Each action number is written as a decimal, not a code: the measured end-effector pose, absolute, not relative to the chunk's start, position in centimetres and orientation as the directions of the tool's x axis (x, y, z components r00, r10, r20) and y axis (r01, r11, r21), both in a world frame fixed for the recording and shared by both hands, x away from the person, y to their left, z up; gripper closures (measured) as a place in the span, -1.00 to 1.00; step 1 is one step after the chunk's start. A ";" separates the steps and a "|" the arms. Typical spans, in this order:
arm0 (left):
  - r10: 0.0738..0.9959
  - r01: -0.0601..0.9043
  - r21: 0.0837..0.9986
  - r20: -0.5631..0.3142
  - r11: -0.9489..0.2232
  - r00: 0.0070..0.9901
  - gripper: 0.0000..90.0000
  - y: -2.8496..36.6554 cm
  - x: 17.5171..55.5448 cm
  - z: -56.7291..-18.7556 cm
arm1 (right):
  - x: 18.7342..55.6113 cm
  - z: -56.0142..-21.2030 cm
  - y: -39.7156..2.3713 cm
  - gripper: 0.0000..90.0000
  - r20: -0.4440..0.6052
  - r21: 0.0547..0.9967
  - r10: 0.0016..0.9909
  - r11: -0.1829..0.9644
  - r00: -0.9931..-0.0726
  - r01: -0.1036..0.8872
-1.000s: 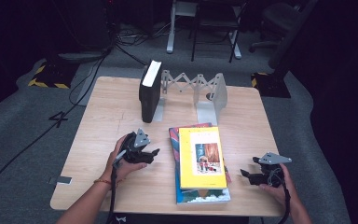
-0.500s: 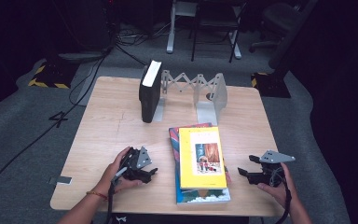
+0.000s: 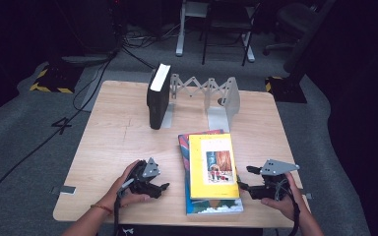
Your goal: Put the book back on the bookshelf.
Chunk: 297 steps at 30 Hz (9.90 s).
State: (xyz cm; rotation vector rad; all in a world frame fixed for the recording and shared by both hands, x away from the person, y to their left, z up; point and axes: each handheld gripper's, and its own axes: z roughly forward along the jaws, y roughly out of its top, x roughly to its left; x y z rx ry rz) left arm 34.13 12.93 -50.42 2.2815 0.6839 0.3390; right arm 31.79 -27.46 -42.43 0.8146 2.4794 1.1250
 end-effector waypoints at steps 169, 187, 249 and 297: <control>0.519 0.143 0.872 0.140 -0.468 0.843 -0.07 9.8 36.7 -40.9 | 35.0 -38.7 -21.2 0.89 -0.194 0.922 0.398 0.386 -0.897 -0.028; 0.471 0.234 0.794 0.073 -0.561 0.879 -0.42 9.0 32.6 -44.5 | 34.2 -39.0 -21.5 0.88 -0.206 0.920 0.413 0.390 -0.887 -0.032; 0.396 0.048 0.946 0.087 -0.319 0.914 0.59 3.8 33.3 -41.7 | 34.4 -43.4 -24.5 -0.07 -0.180 0.901 0.546 0.424 -0.819 0.085; 0.464 0.092 0.936 0.081 -0.339 0.882 0.67 5.7 34.6 -41.1 | 34.1 -45.9 -33.0 -0.41 -0.163 0.798 0.823 0.434 -0.545 0.418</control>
